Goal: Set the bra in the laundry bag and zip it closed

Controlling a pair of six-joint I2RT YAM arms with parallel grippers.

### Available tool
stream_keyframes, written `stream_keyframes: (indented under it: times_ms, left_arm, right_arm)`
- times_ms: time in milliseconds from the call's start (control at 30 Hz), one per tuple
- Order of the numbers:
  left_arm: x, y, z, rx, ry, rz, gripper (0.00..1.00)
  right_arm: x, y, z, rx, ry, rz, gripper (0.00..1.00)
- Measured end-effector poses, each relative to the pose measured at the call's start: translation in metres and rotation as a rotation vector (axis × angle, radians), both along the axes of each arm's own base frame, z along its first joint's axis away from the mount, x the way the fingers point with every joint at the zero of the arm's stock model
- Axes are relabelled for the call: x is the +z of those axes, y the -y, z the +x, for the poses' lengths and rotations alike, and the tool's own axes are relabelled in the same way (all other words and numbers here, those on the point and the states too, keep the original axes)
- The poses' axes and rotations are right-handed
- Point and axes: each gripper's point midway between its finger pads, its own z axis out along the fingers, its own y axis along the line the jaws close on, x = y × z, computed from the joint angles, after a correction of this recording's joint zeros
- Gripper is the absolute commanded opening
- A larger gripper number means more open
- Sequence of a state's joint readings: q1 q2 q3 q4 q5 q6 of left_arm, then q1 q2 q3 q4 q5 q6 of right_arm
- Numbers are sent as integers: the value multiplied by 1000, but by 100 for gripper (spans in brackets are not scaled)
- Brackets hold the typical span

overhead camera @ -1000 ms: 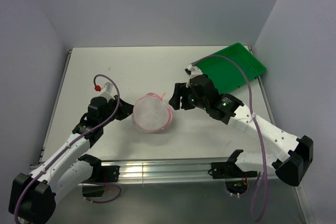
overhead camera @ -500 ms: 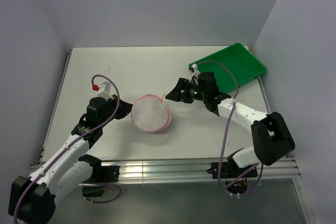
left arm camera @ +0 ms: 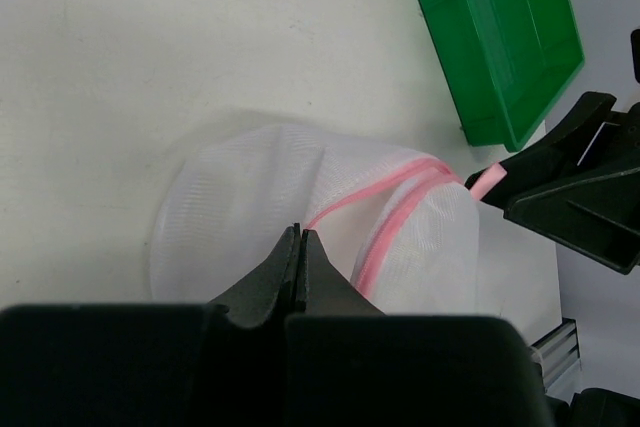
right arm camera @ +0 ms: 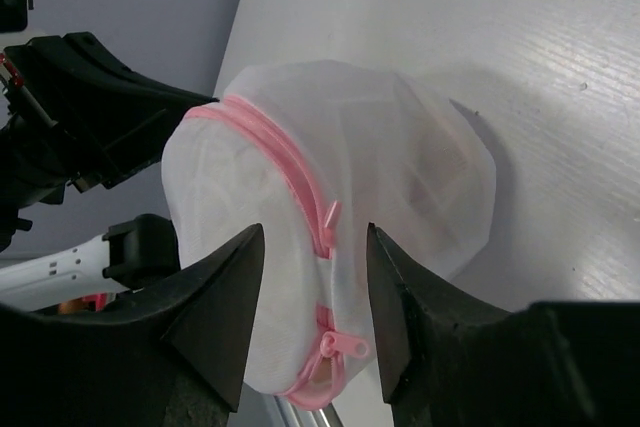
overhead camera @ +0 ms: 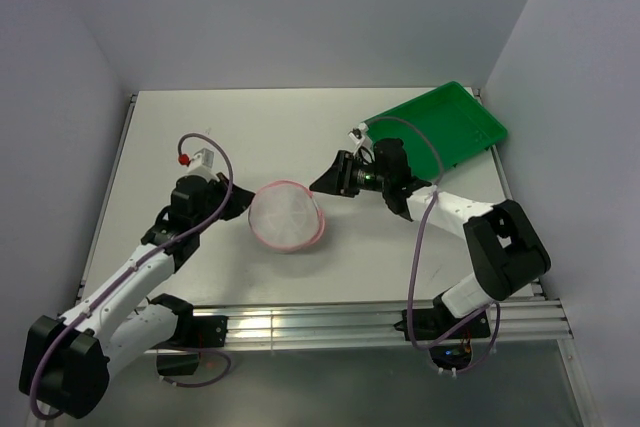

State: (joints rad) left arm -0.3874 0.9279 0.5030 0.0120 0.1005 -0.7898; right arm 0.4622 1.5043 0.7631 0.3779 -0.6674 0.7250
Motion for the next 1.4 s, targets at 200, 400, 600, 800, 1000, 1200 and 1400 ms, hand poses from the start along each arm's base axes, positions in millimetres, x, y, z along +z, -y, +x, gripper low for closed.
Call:
stream_keyframes:
  times_ms: [200,400,600,800,1000,1200,1400]
  left_arm:
    - [-2,3,13,9,-7,13,0]
    - [6,8,33,13,5,28,0]
    - [21,18,57,7,35,29,24]
    - [41,19,63,0,74,46,63]
    - [74,-1,43,41,137,73,68]
    - [83,-24,12,101,161,78,65]
    - [30,-40,-31,132,56,42,63]
  right_arm:
    - [-17,-2,-3,8,-41,-5,57]
    - [-27,-2,-5,-8,-49,-24,50]
    - [-30,-14,-26,27,-63,-8,49]
    - [-25,-16,-43,-5,-71,20,52]
    - [-20,-10,-35,-91,-53,11,69]
    - [-11,-9,-38,-110,7,-48,76]
    - [-11,-16,-45,-78,49,-133,78]
